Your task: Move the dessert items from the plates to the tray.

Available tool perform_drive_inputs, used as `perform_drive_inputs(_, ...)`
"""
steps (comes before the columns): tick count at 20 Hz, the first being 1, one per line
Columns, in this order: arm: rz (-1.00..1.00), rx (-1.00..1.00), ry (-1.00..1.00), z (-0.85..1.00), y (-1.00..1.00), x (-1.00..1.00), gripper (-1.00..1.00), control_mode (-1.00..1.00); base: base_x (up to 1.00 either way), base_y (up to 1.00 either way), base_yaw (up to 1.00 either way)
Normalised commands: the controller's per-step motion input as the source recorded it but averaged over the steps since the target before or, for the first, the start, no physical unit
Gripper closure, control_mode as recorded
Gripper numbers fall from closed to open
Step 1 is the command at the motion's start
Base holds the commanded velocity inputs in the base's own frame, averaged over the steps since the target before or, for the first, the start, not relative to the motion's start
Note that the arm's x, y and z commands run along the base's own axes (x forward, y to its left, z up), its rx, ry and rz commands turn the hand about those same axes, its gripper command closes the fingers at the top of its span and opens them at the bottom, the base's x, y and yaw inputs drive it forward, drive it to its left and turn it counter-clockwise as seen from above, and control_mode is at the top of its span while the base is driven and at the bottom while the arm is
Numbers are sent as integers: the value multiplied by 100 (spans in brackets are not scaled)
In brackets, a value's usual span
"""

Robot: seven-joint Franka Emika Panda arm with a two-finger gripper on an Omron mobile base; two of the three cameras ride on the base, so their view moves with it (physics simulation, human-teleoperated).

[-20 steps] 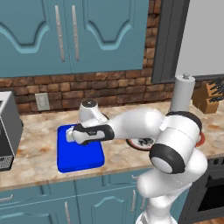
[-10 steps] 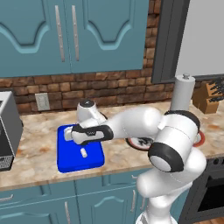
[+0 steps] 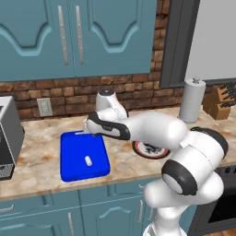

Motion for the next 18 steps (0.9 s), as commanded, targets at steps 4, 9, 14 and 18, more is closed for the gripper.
perform_drive_inputs(4,-15,0,0,0,-100,20,-100,-100,0,0,0)
perform_drive_inputs(9,-8,0,0,0,-100,21,-100,-100,0,0,0)
perform_drive_inputs(14,-6,0,0,-15,-100,18,-100,-100,0,0,0)
perform_drive_inputs(18,0,0,-5,-27,-100,0,-100,-100,0,0,0)
